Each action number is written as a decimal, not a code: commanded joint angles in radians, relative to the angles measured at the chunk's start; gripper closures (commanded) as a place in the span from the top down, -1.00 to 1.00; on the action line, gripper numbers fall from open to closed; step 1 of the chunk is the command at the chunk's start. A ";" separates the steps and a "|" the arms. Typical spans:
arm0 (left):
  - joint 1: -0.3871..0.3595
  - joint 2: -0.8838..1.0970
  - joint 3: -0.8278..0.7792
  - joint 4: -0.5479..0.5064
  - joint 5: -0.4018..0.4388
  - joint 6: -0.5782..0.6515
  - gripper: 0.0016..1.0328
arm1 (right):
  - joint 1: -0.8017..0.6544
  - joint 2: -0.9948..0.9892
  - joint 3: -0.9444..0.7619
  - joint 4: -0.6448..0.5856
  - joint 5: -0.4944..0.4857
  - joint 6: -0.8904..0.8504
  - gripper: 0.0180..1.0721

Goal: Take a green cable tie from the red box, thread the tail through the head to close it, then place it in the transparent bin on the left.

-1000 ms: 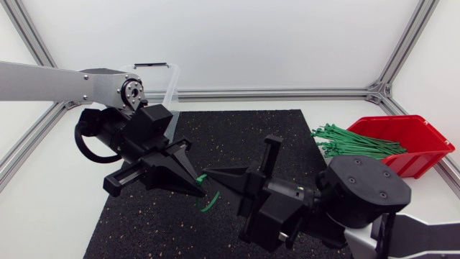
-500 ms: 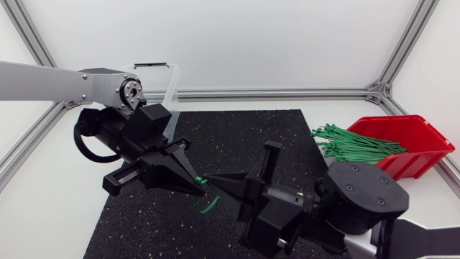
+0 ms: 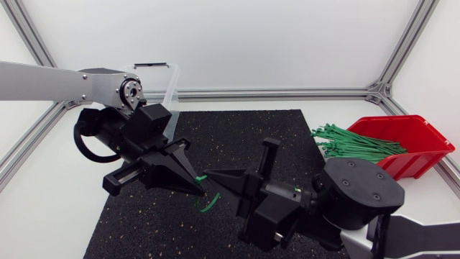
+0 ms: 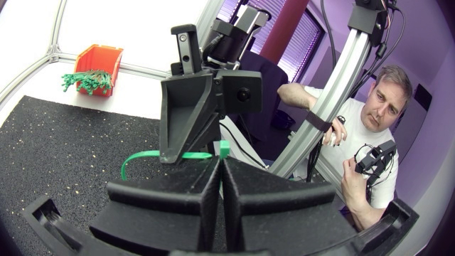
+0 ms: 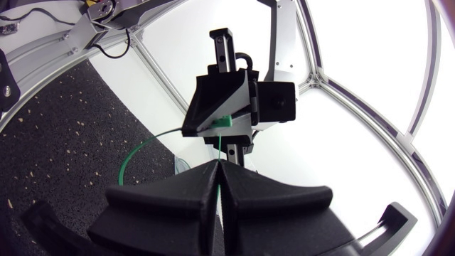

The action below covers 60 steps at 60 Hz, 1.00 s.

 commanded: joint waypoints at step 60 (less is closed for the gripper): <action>0.004 -0.006 0.015 -0.021 0.013 0.025 -0.94 | 0.023 -0.009 -0.005 0.011 0.032 -0.030 -0.89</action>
